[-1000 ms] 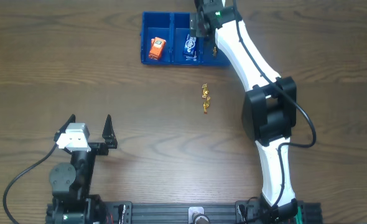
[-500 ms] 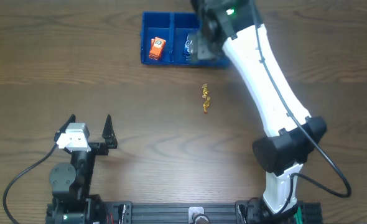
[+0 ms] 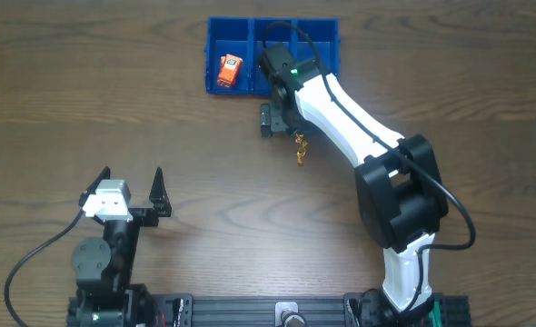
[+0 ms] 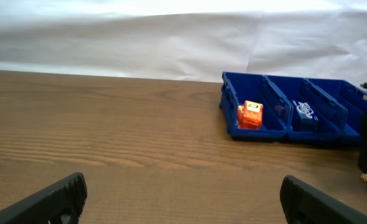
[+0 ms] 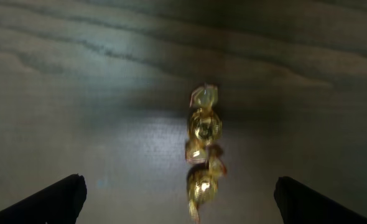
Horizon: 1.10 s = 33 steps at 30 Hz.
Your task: Sort Candies Into Trays
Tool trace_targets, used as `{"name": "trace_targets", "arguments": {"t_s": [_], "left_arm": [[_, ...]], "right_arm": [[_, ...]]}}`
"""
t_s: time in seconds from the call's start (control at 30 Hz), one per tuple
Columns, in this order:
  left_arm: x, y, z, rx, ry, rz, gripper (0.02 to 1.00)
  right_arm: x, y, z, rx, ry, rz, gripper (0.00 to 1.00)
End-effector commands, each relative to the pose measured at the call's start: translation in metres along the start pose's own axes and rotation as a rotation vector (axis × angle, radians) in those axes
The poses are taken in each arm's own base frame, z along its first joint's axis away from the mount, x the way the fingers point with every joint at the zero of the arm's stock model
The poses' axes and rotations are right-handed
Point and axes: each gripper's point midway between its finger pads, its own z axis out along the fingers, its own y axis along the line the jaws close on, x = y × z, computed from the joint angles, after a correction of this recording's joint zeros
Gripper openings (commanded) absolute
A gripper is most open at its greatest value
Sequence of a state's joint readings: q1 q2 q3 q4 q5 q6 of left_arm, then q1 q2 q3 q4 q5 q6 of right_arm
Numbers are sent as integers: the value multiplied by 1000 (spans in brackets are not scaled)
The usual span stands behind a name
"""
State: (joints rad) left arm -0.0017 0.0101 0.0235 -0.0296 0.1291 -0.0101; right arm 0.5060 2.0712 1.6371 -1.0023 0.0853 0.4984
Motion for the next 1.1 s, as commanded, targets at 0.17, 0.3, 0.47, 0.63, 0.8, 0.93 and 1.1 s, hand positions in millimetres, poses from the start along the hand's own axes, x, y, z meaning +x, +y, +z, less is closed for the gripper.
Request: {"name": "trace_targets", "arguments": {"t_s": [0.17, 0.3, 0.47, 0.63, 0.8, 0.93, 1.1], "left_arm": [[17, -2, 1, 14, 49, 3, 996], [17, -2, 1, 14, 49, 3, 998], [17, -2, 1, 14, 49, 3, 998], [17, -2, 1, 14, 49, 3, 998], [17, -2, 1, 14, 49, 3, 998], [17, -2, 1, 14, 49, 2, 998], [17, -2, 1, 14, 49, 3, 998]], "right_arm": [[2, -18, 25, 16, 0, 62, 1000], [8, -20, 32, 22, 12, 61, 1000], [29, -21, 36, 24, 89, 56, 1000], [35, -19, 36, 19, 108, 58, 1000], [42, -15, 42, 22, 114, 62, 996], [50, -18, 51, 28, 128, 78, 993], [53, -19, 53, 29, 133, 77, 888]]}}
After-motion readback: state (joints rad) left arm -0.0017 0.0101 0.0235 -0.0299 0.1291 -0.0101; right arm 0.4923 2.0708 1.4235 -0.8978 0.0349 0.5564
